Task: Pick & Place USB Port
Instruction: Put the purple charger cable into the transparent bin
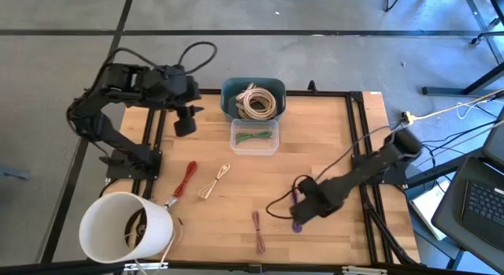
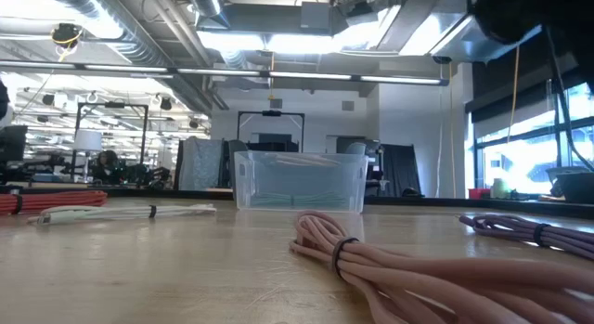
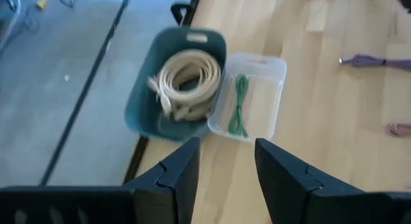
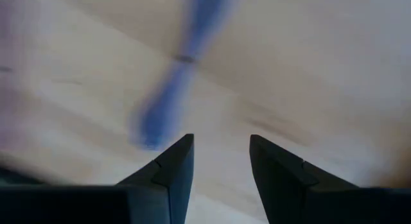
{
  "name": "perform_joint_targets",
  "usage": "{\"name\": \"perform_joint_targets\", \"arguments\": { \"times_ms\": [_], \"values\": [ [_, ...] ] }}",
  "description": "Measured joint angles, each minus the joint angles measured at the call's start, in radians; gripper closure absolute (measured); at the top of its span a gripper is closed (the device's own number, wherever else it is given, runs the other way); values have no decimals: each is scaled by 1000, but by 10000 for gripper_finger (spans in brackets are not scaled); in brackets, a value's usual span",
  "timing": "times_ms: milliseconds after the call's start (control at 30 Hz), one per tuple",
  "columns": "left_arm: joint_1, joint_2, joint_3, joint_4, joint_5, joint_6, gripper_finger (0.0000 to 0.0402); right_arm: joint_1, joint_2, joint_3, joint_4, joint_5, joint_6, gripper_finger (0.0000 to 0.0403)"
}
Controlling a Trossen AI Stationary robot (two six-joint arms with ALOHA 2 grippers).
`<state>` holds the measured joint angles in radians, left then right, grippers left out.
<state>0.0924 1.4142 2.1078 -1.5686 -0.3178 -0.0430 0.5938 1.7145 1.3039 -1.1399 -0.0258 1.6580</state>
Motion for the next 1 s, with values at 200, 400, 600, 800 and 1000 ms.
{"name": "perform_joint_targets", "arguments": {
  "times_ms": [200, 400, 600, 800, 1000],
  "values": [
    [-57, -286, -339, 215, 10, -135, 258, 30, -169, -171, 263, 187, 138, 250],
    [-182, -699, -852, 761, 93, -209, 258, 32, -243, -217, 256, 182, 165, 250],
    [-233, -1045, -1333, 1186, 112, -285, 258, 18, -235, -217, 251, 182, 167, 250],
    [-234, -1242, -1563, 1281, 58, -361, 258, 8, -225, -247, 276, 160, 167, 250],
    [-234, -1314, -1611, 1277, 40, -363, 258, -15, -225, -397, 538, 104, 167, 250]
  ]
}}
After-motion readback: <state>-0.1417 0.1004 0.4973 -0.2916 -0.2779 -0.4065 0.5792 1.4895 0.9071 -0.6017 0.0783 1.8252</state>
